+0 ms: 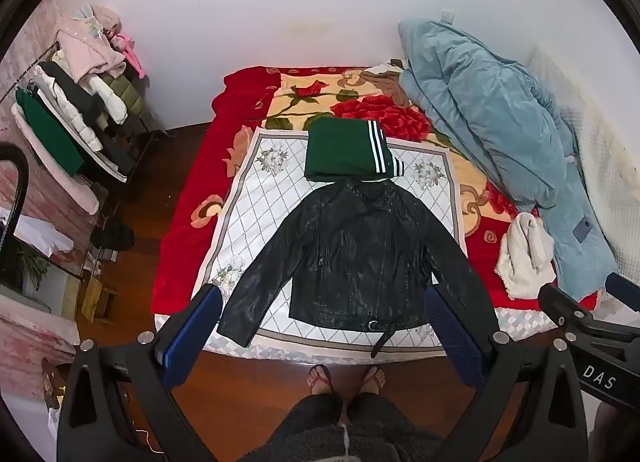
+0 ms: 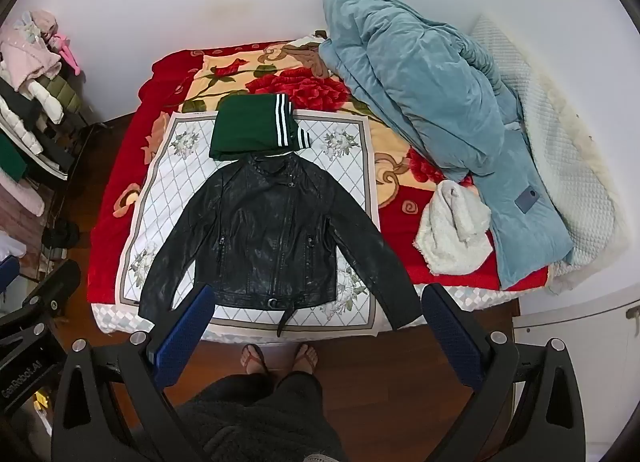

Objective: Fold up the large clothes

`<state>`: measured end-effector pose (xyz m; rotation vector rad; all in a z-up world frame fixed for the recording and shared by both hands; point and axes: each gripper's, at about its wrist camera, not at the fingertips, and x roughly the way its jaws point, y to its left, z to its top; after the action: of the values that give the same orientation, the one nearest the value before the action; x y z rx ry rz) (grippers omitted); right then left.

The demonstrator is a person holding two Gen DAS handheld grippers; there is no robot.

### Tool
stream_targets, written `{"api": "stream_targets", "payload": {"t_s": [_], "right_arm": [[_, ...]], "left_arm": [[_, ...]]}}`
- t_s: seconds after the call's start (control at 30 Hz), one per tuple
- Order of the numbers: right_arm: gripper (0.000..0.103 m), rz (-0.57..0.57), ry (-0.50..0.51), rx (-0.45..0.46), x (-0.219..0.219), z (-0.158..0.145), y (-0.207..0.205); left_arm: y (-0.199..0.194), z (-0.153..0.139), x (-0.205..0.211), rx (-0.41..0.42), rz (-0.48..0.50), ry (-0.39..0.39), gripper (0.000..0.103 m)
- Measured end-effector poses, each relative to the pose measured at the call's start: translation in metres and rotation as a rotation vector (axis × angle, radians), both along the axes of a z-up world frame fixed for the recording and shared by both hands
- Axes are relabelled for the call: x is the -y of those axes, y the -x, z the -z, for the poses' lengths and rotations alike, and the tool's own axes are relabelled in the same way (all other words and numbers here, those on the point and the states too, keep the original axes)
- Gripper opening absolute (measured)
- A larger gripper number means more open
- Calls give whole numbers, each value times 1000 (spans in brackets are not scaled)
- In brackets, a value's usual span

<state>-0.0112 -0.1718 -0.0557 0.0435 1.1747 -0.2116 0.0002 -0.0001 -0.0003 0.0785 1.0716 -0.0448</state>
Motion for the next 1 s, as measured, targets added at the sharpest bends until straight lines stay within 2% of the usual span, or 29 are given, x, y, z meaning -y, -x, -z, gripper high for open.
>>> {"api": "stream_targets", "payload": {"t_s": [1.0], "right_arm": [[103,-5,5,9,-8,-4,9]], "left_arm": [[5,-5,-2,10,2,6,103]]}}
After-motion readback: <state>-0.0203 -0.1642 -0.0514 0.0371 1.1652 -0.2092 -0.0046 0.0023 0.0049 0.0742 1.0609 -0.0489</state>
